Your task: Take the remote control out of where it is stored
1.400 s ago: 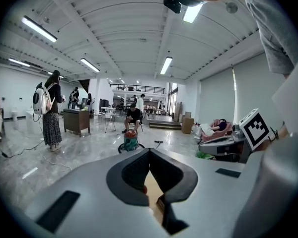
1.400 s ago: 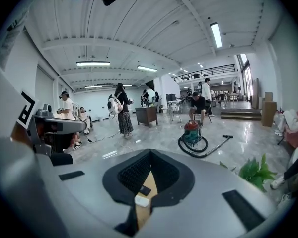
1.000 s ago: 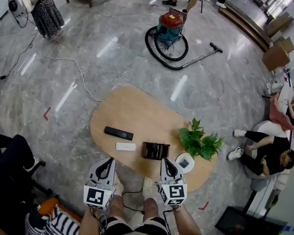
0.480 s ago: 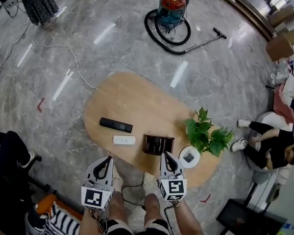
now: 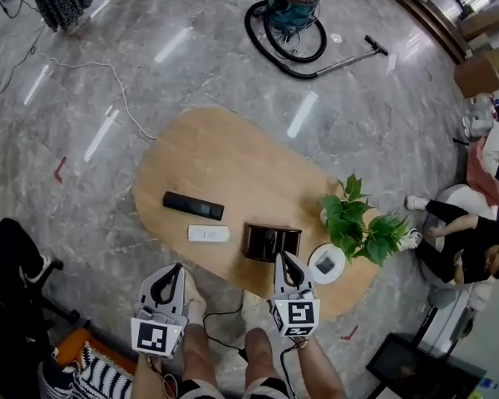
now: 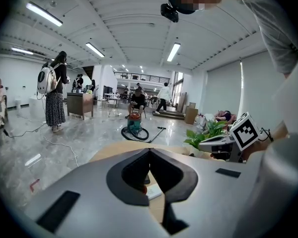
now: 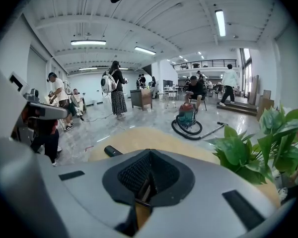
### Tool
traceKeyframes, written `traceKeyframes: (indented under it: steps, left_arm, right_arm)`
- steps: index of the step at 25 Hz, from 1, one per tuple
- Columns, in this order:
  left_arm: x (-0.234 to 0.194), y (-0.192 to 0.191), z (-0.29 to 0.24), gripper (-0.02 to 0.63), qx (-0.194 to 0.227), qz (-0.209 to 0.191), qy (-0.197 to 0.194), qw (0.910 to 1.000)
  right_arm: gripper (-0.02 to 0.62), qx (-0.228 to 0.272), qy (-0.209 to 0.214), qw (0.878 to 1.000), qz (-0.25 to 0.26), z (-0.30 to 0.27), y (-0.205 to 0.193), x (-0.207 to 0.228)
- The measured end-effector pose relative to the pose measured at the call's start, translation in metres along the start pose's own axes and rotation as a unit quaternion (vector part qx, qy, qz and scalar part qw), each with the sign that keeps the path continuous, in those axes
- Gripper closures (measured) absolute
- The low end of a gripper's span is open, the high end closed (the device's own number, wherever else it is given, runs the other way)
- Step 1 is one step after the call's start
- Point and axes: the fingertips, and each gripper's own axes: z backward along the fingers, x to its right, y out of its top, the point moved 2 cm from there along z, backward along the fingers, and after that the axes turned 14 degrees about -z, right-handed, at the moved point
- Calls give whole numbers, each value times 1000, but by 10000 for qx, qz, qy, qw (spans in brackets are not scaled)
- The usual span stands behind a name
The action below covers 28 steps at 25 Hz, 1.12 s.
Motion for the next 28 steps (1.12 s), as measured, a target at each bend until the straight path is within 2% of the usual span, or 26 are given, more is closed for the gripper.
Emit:
traceKeyframes:
  steps: [14,20,28]
  left_arm:
    - [6,-47,-6,601,-66,100,-60,9999]
    - [6,-54,-2,601,-104,139,-72,9998]
    - [4,-55,2,601,-131,178,-40,9997]
  right_arm:
    - [580,-396,-171,9991,-56,-28,-27,2]
    - [464,-742,-179,9970,-111,-37,-33,9]
    - [383,-1129,-180,9934,-53,-52,-38,5]
